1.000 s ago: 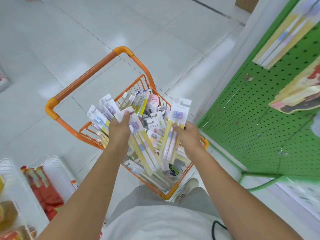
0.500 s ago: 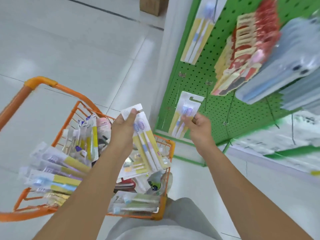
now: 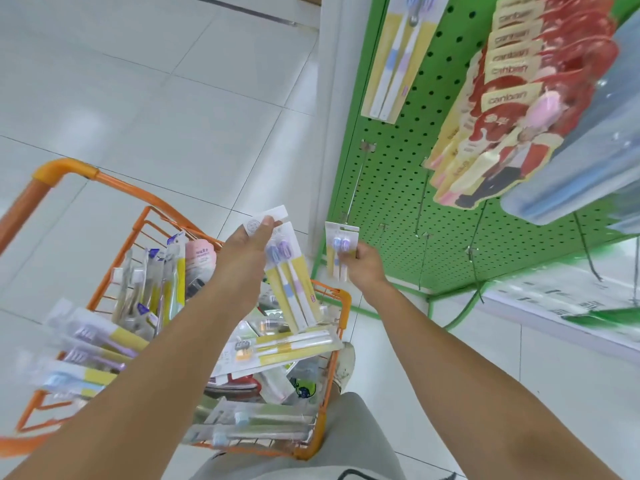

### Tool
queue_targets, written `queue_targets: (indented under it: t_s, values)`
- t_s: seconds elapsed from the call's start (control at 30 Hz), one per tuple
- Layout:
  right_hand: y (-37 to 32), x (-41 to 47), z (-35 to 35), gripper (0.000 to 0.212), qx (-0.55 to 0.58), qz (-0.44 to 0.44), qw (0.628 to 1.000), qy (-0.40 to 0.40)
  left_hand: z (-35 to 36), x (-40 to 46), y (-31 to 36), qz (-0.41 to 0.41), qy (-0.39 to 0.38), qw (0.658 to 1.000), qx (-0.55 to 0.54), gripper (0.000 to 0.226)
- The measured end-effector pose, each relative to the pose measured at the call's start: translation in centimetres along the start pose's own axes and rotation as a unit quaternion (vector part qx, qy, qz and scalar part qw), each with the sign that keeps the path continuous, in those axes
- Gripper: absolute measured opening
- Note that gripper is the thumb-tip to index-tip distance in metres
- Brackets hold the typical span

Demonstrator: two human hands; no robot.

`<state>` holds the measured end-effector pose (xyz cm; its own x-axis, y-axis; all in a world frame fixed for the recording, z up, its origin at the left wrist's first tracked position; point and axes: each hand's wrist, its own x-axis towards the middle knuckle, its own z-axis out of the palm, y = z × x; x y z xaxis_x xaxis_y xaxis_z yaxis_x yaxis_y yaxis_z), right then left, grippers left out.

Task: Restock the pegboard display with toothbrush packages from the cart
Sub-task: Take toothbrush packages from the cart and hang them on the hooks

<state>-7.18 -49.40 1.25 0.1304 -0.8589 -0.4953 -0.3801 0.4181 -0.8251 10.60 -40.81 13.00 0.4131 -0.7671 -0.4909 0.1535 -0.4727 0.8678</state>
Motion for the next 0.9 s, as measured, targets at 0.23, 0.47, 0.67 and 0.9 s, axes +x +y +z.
queue_targets:
  t_s: [0.23,0.47,0.67,0.9]
  values:
    - [0.0,0.4,0.0,0.012,0.01,-0.035,0.999,-0.01,1.0,1.2,-0.4,-0.032,0.019,0.998,-0.056,0.02]
    - [-0.1,1.3,0.1,0.011,-0.008,-0.001,1.0,-0.003,2.1,1.6,0.0,-0.026,0.002,1.0,-0.012,0.02]
    - [-0.8,2.2,0.2,0.016,0.015,0.007,1.0,0.007,2.1,1.7,0.4,-0.03,0.006,0.999,-0.029,0.02]
    - [-0.6,3.7,-0.4,0.016,0.029,0.027,0.999,0.003,3.7,1.8,0.7,-0.026,-0.003,0.999,-0.03,0.018]
